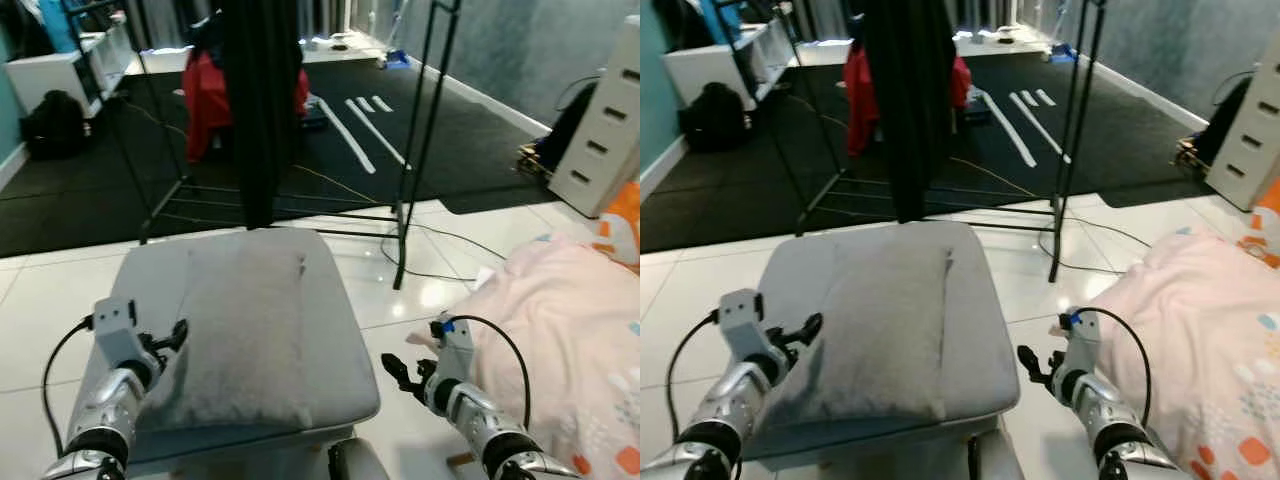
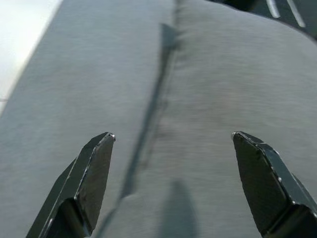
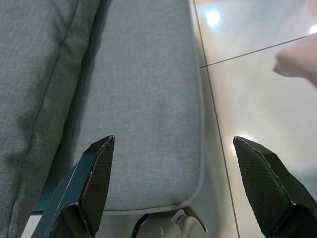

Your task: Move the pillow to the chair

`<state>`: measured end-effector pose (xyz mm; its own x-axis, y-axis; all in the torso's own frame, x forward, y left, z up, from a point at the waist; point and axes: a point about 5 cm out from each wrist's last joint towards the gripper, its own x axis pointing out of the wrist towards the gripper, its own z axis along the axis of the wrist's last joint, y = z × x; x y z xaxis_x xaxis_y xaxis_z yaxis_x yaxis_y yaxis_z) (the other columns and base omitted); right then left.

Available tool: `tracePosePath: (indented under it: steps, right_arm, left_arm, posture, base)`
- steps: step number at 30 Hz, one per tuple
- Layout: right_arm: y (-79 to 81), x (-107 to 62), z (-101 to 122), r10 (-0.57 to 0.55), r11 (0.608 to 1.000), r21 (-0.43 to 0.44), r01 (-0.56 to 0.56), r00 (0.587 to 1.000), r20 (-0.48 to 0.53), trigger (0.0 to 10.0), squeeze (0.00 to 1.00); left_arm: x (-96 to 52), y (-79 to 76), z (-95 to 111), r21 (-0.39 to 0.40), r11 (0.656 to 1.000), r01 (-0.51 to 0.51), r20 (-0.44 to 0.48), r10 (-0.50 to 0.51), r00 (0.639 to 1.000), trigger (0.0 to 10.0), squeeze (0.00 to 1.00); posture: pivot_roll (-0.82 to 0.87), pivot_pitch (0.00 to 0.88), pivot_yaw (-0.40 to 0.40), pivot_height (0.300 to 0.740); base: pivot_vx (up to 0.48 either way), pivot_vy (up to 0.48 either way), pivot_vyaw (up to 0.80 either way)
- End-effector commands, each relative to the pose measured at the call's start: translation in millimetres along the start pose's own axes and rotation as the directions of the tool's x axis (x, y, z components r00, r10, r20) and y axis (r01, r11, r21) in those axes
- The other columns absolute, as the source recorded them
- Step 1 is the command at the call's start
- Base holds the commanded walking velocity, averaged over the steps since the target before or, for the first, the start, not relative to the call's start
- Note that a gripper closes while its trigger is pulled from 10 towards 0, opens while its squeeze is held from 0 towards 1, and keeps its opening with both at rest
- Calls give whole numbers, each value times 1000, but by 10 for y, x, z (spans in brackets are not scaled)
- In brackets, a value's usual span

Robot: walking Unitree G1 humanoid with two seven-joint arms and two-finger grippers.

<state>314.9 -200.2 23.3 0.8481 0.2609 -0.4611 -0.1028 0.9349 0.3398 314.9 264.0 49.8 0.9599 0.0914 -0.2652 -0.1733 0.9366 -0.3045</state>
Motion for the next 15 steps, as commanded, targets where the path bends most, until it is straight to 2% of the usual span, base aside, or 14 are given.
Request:
tracePosePath:
  steps: [1, 2, 3, 5, 6, 7, 8, 9, 10, 11, 12, 15]
  right_arm:
    - [0, 1, 26, 2, 1000, 3, -2, 1000, 16, 10000, 0]
    - [-1, 2, 39, 3, 1000, 0, -3, 1000, 20, 10000, 0]
    - [-1, 2, 39, 3, 1000, 0, -3, 1000, 20, 10000, 0]
    - [-8, 0, 59, 3, 1000, -7, -3, 1000, 26, 10000, 0]
    - [-8, 0, 59, 3, 1000, -7, -3, 1000, 26, 10000, 0]
    - [-9, -1, 68, 4, 1000, -9, -4, 1000, 29, 10000, 0]
    - [-9, -1, 68, 4, 1000, -9, -4, 1000, 29, 10000, 0]
    - [-8, 0, 78, 5, 1000, -11, -5, 1000, 30, 10000, 0]
    - [-8, 0, 78, 5, 1000, -11, -5, 1000, 30, 10000, 0]
    - [-10, 1, 88, 6, 1000, -19, -5, 1000, 29, 10000, 0]
    - [-13, 0, 91, 6, 1000, -24, -5, 1000, 25, 10000, 0]
    - [-18, -3, 90, 6, 1000, -27, -6, 1000, 19, 10000, 0]
  left_arm:
    - [-34, 79, -49, -5, 999, -36, -29, 36, 999, 10000, 0]
    - [-68, 162, -91, 12, 997, -78, -62, 79, 995, 10000, 1000]
    - [-68, 162, -91, 12, 997, -78, -62, 79, 995, 10000, 1000]
    - [-129, 219, -230, -62, 995, -78, -138, 69, 988, 10000, 1000]
    - [-129, 219, -230, -62, 995, -78, -138, 69, 988, 10000, 1000]
    - [-144, 203, -285, -120, 991, -55, -160, 35, 987, 10000, 1000]
    - [-144, 203, -285, -120, 991, -55, -160, 35, 987, 10000, 1000]
    - [-148, 152, -328, -195, 981, -8, -167, -25, 986, 10000, 1000]
    - [-148, 152, -328, -195, 981, -8, -167, -25, 986, 10000, 1000]
    - [-154, 113, -365, -239, 971, 27, -176, -71, 982, 10000, 1000]
    - [-170, 95, -414, -254, 966, 45, -201, -98, 975, 10000, 1000]
    - [-202, 102, -490, -216, 976, 40, -256, -96, 962, 10000, 1000]
  posture:
    - [-164, 63, 14, 497]
    - [-170, 65, 20, 497]
    - [-170, 65, 20, 497]
    - [-174, 68, 20, 497]
    - [-174, 68, 20, 497]
    - [-174, 68, 20, 497]
    - [-174, 68, 20, 497]
    - [-183, 77, 22, 497]
    - [-183, 77, 22, 497]
    - [-185, 81, 22, 497]
    - [-189, 85, 22, 497]
    - [-191, 86, 23, 497]
  base:
    - [0, 0, 0]
    - [0, 0, 0]
    - [0, 0, 0]
    - [0, 0, 0]
    - [0, 0, 0]
    - [0, 0, 0]
    - [0, 0, 0]
    - [0, 0, 0]
    - [0, 0, 0]
    - [0, 0, -675]
    - [0, 0, -675]
    - [0, 0, -675]
